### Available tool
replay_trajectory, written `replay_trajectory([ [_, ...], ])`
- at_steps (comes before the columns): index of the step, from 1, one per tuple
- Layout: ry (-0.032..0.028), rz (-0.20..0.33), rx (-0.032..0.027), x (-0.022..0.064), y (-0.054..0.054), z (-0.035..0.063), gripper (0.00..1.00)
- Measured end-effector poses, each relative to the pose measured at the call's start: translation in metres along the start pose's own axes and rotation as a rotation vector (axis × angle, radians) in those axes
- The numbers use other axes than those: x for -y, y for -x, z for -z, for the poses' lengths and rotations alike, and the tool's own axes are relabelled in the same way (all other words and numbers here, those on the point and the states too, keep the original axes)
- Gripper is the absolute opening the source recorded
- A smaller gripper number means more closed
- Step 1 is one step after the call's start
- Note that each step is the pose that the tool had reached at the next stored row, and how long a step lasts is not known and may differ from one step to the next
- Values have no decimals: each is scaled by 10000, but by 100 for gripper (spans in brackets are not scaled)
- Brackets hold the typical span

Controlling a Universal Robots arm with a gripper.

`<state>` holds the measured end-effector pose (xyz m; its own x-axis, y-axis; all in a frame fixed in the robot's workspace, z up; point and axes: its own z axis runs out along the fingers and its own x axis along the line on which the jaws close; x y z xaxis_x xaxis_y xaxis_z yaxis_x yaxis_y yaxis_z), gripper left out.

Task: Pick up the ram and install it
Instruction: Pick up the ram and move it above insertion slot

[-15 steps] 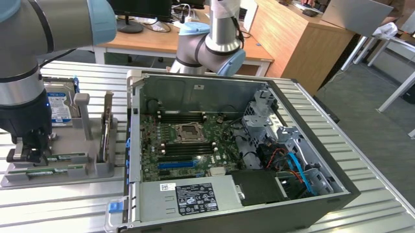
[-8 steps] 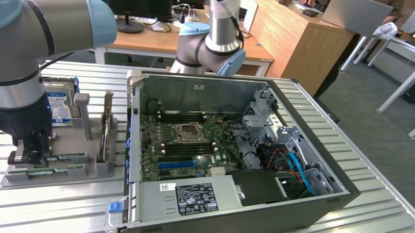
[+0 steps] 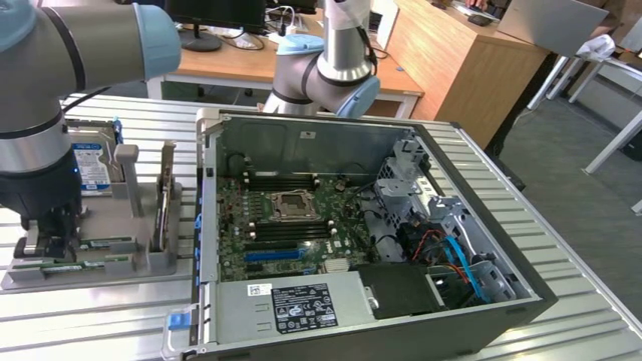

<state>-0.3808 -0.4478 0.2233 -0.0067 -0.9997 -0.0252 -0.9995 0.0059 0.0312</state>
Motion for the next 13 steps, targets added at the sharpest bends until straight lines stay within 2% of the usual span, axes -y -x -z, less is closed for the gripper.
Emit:
replay_trajectory([
  [13, 1, 35, -1, 3, -6, -81, 30],
])
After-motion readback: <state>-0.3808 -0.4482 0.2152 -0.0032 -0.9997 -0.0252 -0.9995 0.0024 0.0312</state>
